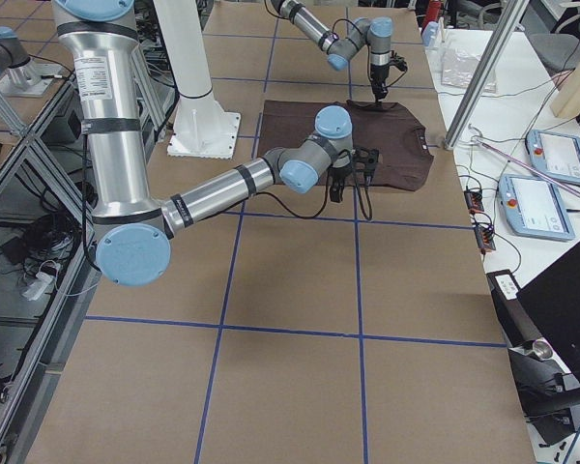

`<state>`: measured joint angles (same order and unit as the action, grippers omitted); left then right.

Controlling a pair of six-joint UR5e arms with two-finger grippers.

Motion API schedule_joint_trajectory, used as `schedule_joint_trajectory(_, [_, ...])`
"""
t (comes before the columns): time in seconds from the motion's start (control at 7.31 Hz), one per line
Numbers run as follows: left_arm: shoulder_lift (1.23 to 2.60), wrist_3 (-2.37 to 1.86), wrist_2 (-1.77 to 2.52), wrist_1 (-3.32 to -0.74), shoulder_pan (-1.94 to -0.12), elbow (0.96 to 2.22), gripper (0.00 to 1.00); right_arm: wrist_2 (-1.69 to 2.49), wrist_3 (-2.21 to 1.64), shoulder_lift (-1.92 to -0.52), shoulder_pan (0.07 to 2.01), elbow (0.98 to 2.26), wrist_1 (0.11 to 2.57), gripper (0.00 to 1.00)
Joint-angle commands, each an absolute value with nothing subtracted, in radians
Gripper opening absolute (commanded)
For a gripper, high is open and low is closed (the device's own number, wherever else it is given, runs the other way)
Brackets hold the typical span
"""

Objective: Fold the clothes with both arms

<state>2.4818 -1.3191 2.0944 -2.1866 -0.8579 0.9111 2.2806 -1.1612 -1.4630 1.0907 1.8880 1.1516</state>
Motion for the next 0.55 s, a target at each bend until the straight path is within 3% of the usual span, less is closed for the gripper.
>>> schedule_joint_trajectory(0.0, [2.484,-1.319,2.075,-2.189,-0.847,0.914,0.35,2.281,-1.161,-1.462,1.091,1.887,1.151,1.0])
schedule_joint_trajectory(0.14, [2.487,-1.325,2.075,-2.187,-0.847,0.925,0.5,2.28,-1.163,-1.46,1.089,1.887,1.15,1.0])
schedule_joint_trajectory(0.27, [2.487,-1.324,2.08,-2.181,-0.847,0.958,0.56,2.276,-1.179,-1.459,1.063,1.893,1.15,1.0])
schedule_joint_trajectory(0.41, [2.447,-1.345,2.085,-2.151,-0.845,1.076,0.59,2.27,-1.23,-1.459,1.028,1.914,1.149,1.0])
